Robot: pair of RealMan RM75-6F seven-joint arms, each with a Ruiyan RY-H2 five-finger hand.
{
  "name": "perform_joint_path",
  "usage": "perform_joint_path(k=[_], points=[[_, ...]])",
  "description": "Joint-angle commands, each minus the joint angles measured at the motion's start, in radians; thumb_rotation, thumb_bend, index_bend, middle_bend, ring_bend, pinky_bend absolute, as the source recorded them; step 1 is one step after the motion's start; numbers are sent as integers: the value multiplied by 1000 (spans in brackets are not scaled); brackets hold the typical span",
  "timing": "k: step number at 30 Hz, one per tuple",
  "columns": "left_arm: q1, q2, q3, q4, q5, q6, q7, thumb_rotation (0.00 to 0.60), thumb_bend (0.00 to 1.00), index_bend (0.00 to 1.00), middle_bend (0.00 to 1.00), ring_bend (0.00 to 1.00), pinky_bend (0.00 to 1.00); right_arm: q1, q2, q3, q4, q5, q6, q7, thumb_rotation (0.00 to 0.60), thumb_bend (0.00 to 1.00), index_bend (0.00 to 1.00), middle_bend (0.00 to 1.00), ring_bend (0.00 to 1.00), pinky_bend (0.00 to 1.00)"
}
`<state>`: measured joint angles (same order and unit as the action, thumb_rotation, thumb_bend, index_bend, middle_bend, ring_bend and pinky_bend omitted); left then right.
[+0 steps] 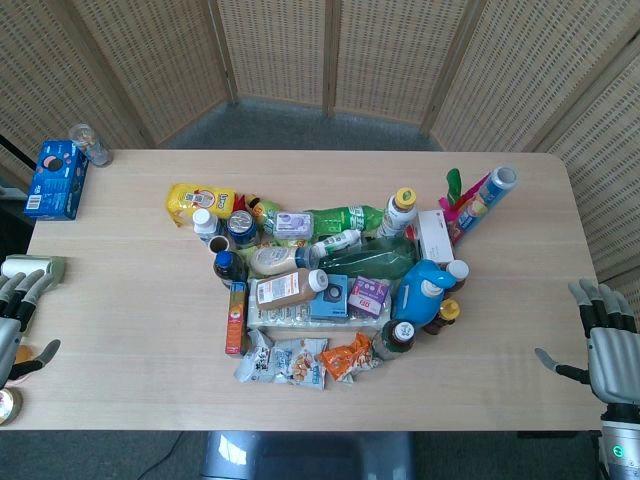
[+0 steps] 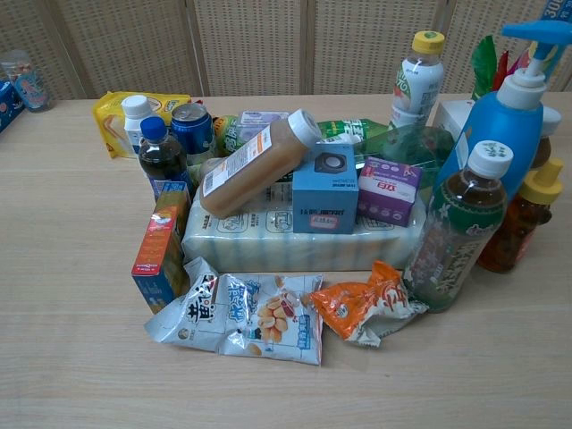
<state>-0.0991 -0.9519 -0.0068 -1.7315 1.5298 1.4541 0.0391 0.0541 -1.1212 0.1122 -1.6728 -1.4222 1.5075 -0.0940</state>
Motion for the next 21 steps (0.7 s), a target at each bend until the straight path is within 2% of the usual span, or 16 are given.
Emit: perform_joint_path(k=[1,12,15,21], points=[[-1,-2,0,3,-5,-7,-1,600,331,0,0,0,0,3,-3,1,1,3,-4,-1,496,35,0,0,0,0],[-55,7,9,34,50,-75,18,600,329,0,0,0,0,-3,-15,-6,16,-5,2,19,497,35,0,0,0,0],[-104,-8,13,84,104,-125,32,600,329,0,0,0,0,-7,-14,-6,15,-6,9,21,497,35,0,0,0,0],[-219,-94,25,210,224,-225,43,600,331,0,0,0,0,-16,-8,-9,4,-7,21,13,495,36,0,0,0,0]])
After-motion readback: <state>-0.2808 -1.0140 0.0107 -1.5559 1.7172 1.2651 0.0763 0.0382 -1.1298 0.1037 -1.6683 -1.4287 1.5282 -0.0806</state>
